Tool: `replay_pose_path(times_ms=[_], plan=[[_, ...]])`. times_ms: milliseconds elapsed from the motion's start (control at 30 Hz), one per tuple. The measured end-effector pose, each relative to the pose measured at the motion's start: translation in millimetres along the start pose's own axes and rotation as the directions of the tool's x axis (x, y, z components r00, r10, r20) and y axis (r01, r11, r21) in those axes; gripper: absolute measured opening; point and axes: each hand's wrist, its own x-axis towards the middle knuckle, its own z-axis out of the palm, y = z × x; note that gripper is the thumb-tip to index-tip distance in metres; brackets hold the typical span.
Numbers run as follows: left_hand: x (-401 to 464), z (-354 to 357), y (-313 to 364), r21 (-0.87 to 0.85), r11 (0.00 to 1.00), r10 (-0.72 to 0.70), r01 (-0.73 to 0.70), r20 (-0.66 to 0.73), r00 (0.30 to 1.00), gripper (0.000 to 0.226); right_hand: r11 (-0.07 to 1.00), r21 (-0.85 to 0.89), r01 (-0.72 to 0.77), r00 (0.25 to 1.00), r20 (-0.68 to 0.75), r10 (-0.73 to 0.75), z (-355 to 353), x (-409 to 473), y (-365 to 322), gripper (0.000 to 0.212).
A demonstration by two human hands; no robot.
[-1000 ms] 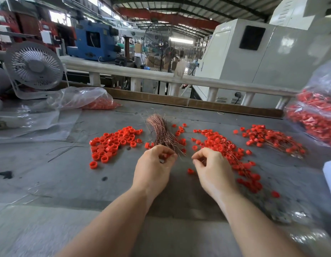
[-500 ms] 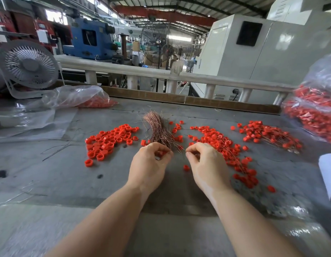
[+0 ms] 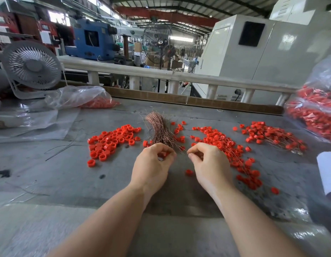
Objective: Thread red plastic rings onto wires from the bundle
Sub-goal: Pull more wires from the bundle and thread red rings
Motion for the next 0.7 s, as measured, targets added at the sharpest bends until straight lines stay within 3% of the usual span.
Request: replay_pose_path(times_ms=[167, 400, 567, 700], plan=[[0.7, -1.2, 1.5, -0.020, 1.000, 0.005, -0.004, 0.045, 0.999, 0.008, 0.979, 0.174, 0.106, 0.989, 0.079, -0.121, -3.4, -9.0, -8.3, 0.014], [0.5, -5.9, 7.5, -0.036, 0.993, -0.102, 0.108, 0.144, 0.984, 0.020, 0.941, 0.283, 0.187, 0.972, 0.086, -0.219, -6.8, -13.7, -15.4, 0.038], [-1.2, -6.3, 11.9, -0.112, 0.983, -0.131, 0.146, 0.125, 0.983, 0.018, 0.936, 0.293, 0.194, 0.972, 0.073, -0.224, -7.5, -14.6, -16.2, 0.028], [-3.1, -3.7, 13.9, -0.033, 0.999, -0.029, 0.033, 0.105, 0.994, 0.016, 0.943, 0.276, 0.186, 0.982, -0.025, -0.187, -9.9, -11.5, -13.9, 0.020]])
